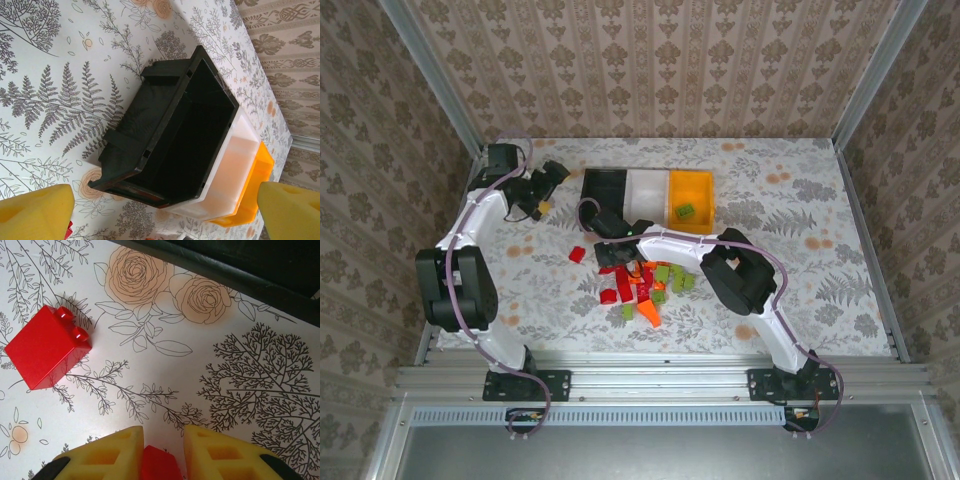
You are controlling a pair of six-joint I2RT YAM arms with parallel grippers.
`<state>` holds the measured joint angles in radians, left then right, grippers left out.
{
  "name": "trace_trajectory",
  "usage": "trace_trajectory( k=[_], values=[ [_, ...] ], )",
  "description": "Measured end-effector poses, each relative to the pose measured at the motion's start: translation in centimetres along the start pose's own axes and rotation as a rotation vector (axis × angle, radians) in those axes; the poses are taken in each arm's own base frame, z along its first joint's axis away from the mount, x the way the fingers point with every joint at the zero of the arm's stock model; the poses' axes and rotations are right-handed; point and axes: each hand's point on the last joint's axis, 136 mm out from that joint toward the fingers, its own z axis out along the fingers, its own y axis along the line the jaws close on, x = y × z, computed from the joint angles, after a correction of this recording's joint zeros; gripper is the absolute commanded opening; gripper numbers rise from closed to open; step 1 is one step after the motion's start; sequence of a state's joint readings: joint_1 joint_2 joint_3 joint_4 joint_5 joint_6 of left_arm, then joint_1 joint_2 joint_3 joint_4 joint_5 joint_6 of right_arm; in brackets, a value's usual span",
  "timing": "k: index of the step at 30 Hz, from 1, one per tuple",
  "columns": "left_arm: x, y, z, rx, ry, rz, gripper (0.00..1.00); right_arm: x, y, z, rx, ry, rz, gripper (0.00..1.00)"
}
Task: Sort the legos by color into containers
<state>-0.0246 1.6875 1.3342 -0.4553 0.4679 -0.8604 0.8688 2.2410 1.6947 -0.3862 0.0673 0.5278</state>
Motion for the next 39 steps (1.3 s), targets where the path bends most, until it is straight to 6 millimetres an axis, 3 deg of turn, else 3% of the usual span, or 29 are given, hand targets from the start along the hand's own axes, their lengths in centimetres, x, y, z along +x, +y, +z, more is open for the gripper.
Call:
trace_trajectory(
  k=[12, 15, 19, 26, 39],
  values=[
    [0.0, 0.0, 0.2, 0.007, 0.000, 0.001, 0.96, -1.4, 0.6, -1.1, -0.019, -0.047, 0.002, 0.28],
    [0.0, 0.0, 0.2, 0.009, 0.002, 0.001, 0.96, -1.8, 0.7, -1.4, -0.022, -0.056, -0.001, 0.44],
    [0.1, 0.1, 0.2, 0.007, 0.004, -0.004, 0.96, -1.9, 0.3, -1.8, 0.002, -0.059, -0.004, 0.53],
    [0.2, 0.1, 0.2, 0.009, 0.008, -0.011, 0.96, -1.7, 0.0, -3.9, 0.009, -0.058, 0.008, 0.53],
    [0.2, 0.0, 0.2, 0.011, 0.010, -0.011, 0.96, 0.3, 1.0, -3.1, -0.012, 0.014, 0.002, 0.51]
  ],
)
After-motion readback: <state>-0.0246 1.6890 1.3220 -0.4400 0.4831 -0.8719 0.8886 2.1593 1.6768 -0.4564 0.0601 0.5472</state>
